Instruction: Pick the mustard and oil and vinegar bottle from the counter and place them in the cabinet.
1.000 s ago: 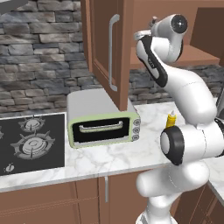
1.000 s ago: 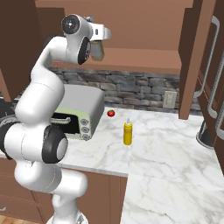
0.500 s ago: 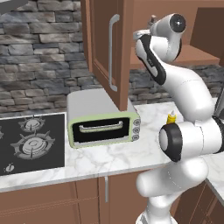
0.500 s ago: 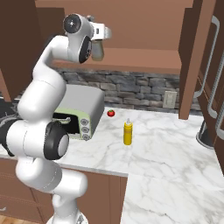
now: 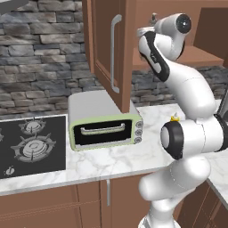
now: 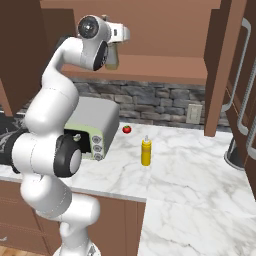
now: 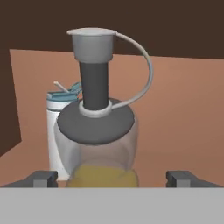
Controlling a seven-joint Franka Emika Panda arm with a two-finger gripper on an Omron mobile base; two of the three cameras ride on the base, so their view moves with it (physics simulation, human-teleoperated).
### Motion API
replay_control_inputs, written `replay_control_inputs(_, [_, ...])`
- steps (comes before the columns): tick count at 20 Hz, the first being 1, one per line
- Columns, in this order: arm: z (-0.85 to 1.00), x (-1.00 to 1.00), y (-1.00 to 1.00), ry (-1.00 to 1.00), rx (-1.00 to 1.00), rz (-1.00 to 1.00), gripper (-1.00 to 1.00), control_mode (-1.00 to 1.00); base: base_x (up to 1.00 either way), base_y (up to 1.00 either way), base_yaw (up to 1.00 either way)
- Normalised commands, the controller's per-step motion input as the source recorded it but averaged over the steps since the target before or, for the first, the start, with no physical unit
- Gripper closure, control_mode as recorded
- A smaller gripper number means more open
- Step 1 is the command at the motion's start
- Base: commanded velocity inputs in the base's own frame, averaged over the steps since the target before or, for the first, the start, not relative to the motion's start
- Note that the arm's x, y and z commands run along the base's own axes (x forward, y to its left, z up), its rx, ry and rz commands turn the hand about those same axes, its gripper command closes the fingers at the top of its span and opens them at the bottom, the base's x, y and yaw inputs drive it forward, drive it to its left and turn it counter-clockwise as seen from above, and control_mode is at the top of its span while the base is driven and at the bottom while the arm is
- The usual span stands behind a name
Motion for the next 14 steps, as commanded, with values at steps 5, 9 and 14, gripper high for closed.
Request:
replay_control_inputs(5, [0.22,-0.02,-0.15,-0.16,0.0,0.05,-1.0,-1.0,0.0,0.0,0.0])
replay_control_inputs(9, [0.14,0.0,-0.15,-0.13,0.0,0.05,-1.0,-1.0,0.0,0.0,0.0])
replay_control_inputs(14, [0.03,0.04,-0.14,-0.08,0.0,0.05,-1.0,-1.0,0.0,0.0,0.0])
